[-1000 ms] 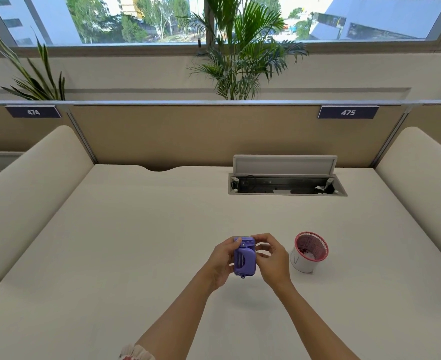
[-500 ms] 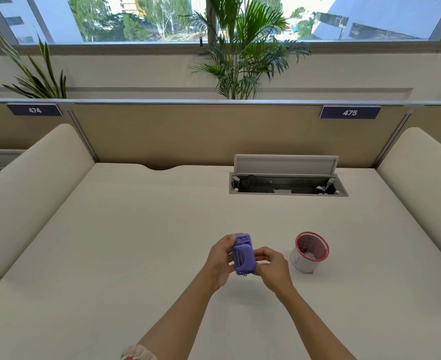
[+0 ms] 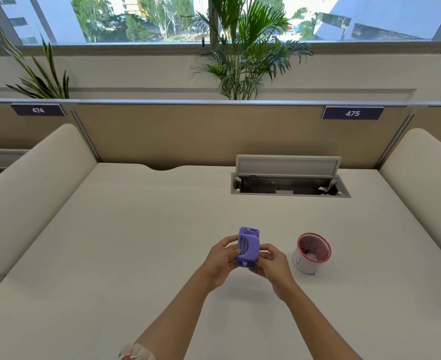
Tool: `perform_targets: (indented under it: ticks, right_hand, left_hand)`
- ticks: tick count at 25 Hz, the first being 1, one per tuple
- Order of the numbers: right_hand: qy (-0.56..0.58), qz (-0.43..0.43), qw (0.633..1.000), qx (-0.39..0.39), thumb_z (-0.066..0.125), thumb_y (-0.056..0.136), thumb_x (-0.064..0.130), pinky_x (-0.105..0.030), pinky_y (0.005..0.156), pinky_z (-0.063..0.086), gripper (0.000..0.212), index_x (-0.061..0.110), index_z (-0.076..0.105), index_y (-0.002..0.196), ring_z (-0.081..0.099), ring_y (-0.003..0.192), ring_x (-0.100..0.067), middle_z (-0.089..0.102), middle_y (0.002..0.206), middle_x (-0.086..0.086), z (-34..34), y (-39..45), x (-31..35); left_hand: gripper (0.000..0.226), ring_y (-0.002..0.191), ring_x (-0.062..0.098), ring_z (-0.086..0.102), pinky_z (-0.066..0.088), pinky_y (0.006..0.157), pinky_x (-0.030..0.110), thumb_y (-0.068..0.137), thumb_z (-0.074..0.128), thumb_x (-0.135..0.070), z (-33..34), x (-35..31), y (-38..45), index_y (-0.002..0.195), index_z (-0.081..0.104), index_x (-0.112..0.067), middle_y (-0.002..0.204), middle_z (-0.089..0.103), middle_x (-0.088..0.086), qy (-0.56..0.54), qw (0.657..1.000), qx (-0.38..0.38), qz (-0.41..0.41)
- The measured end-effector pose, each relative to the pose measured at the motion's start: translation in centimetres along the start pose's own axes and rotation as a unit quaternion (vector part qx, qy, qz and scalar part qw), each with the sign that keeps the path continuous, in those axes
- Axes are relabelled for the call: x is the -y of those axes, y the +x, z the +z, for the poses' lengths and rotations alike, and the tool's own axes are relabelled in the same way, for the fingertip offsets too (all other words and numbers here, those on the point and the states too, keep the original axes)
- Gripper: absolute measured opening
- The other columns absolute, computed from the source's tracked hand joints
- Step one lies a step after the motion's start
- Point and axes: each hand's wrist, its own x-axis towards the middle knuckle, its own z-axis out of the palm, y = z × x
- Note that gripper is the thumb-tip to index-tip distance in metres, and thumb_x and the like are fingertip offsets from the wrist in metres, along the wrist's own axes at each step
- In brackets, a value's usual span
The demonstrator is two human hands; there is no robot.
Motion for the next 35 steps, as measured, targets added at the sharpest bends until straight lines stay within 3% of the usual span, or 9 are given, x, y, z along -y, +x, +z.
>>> perform_targets:
  ticks: [8, 16, 20, 25, 29, 32, 35]
  right_hand:
    - [-0.018, 0.047, 0.999, -0.020, 0.074, 0.081, 0.004, -0.029, 0.069, 0.062, 0.019, 0.007, 0.071, 0.100, 0.078, 0.081, -0.027, 0.078, 0.092, -0.016, 1.1, 0.9, -0.5]
    - [-0.054, 0.091, 0.994, -0.018, 0.068, 0.084, -0.002, -0.036, 0.078, 0.064, 0.015, -0.001, 0.071, 0.100, 0.078, 0.080, -0.030, 0.075, 0.097, -0.020, 2.5, 2.9, -1.0]
    - [-0.044, 0.076, 0.996, 0.018, 0.065, 0.086, 0.004, -0.032, 0.074, 0.063, 0.026, 0.009, 0.066, 0.112, 0.079, 0.083, -0.026, 0.079, 0.094, -0.013, 2.7, 3.9, -0.9]
    - [-0.083, 0.002, 0.992, 0.091, 0.069, 0.089, 0.009, -0.026, 0.079, 0.060, 0.048, 0.027, 0.051, 0.130, 0.068, 0.107, -0.020, 0.067, 0.116, -0.001, 2.8, 6.9, 1.3]
    - [-0.122, -0.005, 0.981, 0.148, 0.065, 0.089, 0.000, -0.028, 0.080, 0.061, 0.037, 0.016, 0.064, 0.123, 0.066, 0.113, -0.027, 0.068, 0.120, -0.013, 3.4, 10.1, 2.3]
    - [-0.107, -0.018, 0.989, 0.099, 0.061, 0.093, 0.000, -0.028, 0.078, 0.062, 0.027, 0.010, 0.068, 0.117, 0.068, 0.111, -0.031, 0.070, 0.118, -0.014, 4.7, 12.5, 1.8]
    - [-0.075, -0.009, 0.997, 0.021, 0.065, 0.092, 0.004, -0.030, 0.077, 0.062, 0.024, 0.010, 0.068, 0.114, 0.067, 0.112, -0.031, 0.069, 0.115, -0.014, 6.1, 14.9, 1.2]
  left_hand:
    - [0.038, 0.092, 0.028, 0.075, 0.062, 0.073, 0.038, 0.084, 0.070, 0.006, -0.9, 0.4, 0.3, 0.116, 0.065, -0.014, 0.106, 0.078, 0.005, 0.051, 0.997, -0.044, 0.039]
    - [0.039, 0.085, 0.024, 0.077, 0.063, 0.070, 0.037, 0.083, 0.069, 0.007, -2.4, 0.4, 1.6, 0.116, 0.065, -0.015, 0.100, 0.080, 0.000, 0.071, 0.995, -0.064, 0.025]
    - [0.037, 0.089, 0.028, 0.075, 0.062, 0.074, 0.037, 0.086, 0.066, 0.004, -4.0, -0.4, 2.7, 0.118, 0.065, -0.016, 0.107, 0.078, 0.010, 0.073, 0.996, -0.049, -0.011]
    - [0.033, 0.093, 0.027, 0.072, 0.061, 0.075, 0.033, 0.090, 0.061, -0.003, -5.8, -1.8, 4.3, 0.118, 0.066, -0.021, 0.116, 0.074, 0.018, 0.114, 0.991, -0.013, -0.076]
    - [0.035, 0.089, 0.028, 0.072, 0.061, 0.079, 0.037, 0.089, 0.060, -0.003, -7.0, -2.1, 6.0, 0.119, 0.068, -0.019, 0.111, 0.075, 0.020, 0.093, 0.991, -0.027, -0.097]
    - [0.032, 0.084, 0.032, 0.073, 0.062, 0.076, 0.038, 0.093, 0.053, -0.003, -8.4, -2.0, 7.6, 0.120, 0.068, -0.011, 0.104, 0.076, 0.016, 0.036, 0.991, -0.090, -0.093]
    - [0.030, 0.094, 0.039, 0.072, 0.059, 0.090, 0.044, 0.095, 0.052, -0.004, -9.6, -2.1, 9.3, 0.122, 0.064, -0.002, 0.116, 0.071, 0.024, -0.008, 0.988, -0.123, -0.097]
